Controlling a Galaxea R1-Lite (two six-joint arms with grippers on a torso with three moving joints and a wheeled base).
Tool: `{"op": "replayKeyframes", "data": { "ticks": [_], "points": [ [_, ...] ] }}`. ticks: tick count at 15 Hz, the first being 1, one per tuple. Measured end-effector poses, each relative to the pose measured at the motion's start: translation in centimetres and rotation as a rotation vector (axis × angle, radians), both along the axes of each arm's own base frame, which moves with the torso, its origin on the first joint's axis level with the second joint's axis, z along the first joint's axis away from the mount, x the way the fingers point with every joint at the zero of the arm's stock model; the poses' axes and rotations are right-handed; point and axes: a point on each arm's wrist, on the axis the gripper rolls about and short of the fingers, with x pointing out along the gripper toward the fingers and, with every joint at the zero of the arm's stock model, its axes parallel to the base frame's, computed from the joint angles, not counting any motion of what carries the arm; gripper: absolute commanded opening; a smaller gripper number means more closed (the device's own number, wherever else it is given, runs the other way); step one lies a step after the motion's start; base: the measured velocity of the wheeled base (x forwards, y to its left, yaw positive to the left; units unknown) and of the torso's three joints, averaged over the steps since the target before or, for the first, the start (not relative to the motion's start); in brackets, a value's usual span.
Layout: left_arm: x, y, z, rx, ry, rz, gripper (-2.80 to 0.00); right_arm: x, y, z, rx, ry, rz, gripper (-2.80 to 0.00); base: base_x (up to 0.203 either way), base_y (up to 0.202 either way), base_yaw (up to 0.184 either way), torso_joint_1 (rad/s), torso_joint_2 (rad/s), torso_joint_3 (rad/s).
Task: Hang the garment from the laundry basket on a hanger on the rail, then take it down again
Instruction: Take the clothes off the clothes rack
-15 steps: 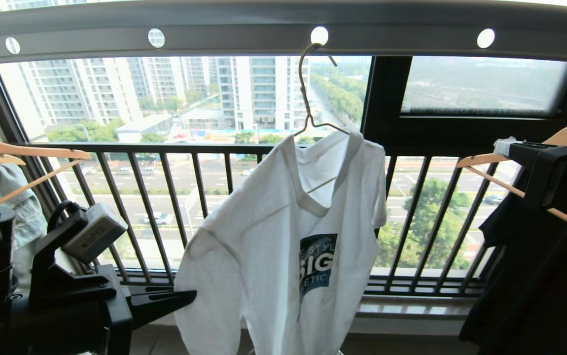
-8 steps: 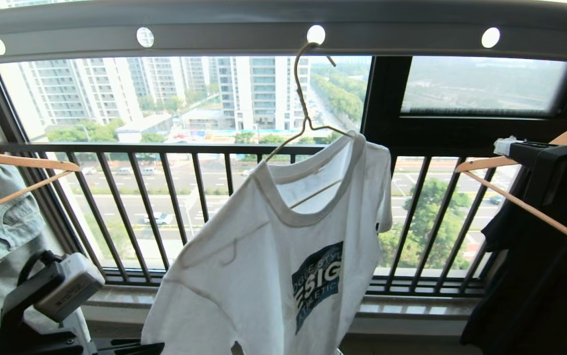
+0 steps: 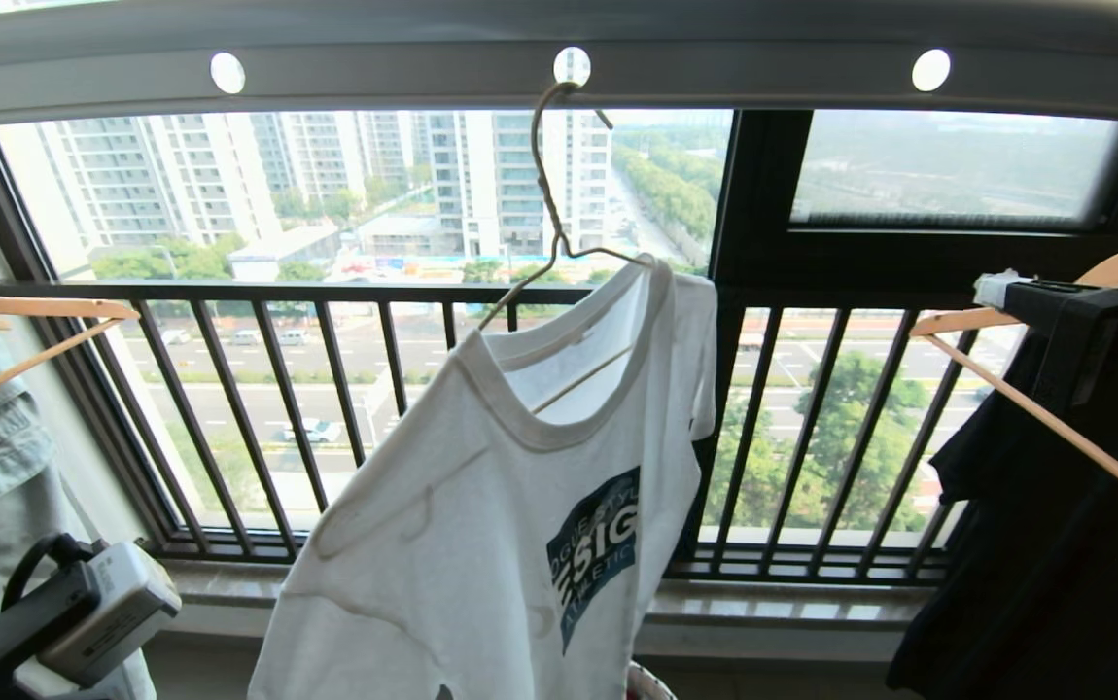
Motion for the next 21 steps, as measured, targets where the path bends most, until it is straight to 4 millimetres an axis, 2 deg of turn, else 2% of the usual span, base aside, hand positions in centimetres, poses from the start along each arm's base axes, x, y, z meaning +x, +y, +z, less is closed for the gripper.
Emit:
{"op": "replayKeyframes", "data": {
  "ticks": [5, 9, 10, 16, 21],
  "points": [
    [-0.5, 0.3, -1.2, 0.044, 0.010, 0.008, -2.80, 0.0, 0.0, 0.0, -0.001, 0.002, 0.000, -2.80, 0.000, 0.000, 0.000, 0.000, 0.00, 0.000],
    [-1.0, 0.5, -0.2, 0.020, -0.050, 0.013, -2.80, -0.1, 0.0, -0.1, -0.002, 0.003, 0.000, -2.80, 0.000, 0.000, 0.000, 0.000, 0.00, 0.000],
    [-1.0, 0.6, 0.3, 0.011, -0.072, 0.014, 0.00, -0.1, 0.0, -0.1, -0.002, 0.003, 0.000, -2.80, 0.000, 0.000, 0.000, 0.000, 0.00, 0.000],
    [-2.3, 1.2, 2.1, -0.009, -0.170, 0.058, 0.00, 0.0, 0.0, -0.2, -0.003, 0.006, 0.000, -2.80, 0.000, 0.000, 0.000, 0.000, 0.00, 0.000],
    [-5.8, 2.8, 5.6, -0.056, -0.203, 0.090, 0.00, 0.0, 0.0, -0.3, -0.005, 0.010, 0.001, -2.80, 0.000, 0.000, 0.000, 0.000, 0.00, 0.000]
  ]
}}
